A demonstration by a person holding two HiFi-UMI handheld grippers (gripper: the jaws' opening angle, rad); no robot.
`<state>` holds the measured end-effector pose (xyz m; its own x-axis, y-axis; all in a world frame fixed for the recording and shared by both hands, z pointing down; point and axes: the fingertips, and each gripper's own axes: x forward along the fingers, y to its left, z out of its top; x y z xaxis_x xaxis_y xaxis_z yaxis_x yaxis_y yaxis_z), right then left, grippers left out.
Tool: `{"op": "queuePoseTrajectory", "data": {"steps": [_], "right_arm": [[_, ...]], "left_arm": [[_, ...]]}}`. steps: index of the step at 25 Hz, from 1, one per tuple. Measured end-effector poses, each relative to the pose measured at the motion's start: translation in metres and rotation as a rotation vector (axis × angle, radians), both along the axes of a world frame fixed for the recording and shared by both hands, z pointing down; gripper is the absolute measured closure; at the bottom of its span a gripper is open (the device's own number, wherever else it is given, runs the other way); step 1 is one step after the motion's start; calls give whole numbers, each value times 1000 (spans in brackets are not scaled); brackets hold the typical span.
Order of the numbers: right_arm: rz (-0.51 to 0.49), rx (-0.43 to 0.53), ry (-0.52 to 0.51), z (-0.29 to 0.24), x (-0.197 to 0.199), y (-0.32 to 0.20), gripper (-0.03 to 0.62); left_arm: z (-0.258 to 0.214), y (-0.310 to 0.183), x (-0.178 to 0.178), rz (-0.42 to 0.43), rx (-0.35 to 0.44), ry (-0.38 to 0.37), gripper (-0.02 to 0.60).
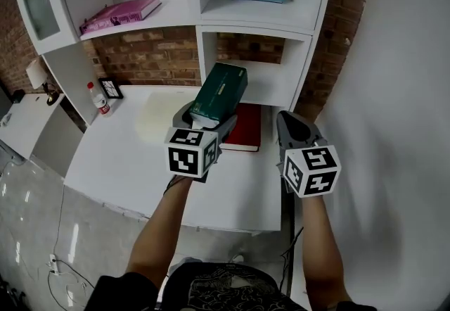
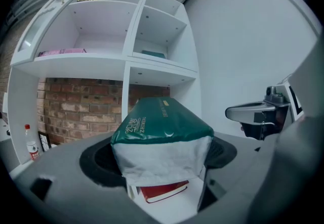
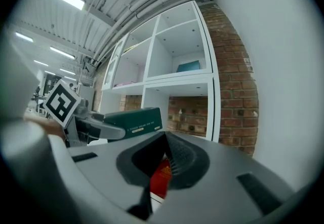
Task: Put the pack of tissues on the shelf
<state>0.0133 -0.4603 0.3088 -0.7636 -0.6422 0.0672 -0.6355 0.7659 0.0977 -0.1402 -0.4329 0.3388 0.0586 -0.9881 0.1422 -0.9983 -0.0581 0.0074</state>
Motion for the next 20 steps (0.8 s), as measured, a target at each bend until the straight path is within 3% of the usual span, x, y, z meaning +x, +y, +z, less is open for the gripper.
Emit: {"op": "queuePoseTrajectory", "data": {"steps": [11, 20], "right_arm": [[-62, 5, -9, -1, -15, -18, 591], [-22, 12, -7, -2, -29, -36, 591]], "left_arm": [[3, -16, 0, -31, -11, -19, 141], [7, -47, -6, 28, -13, -16, 141]]}}
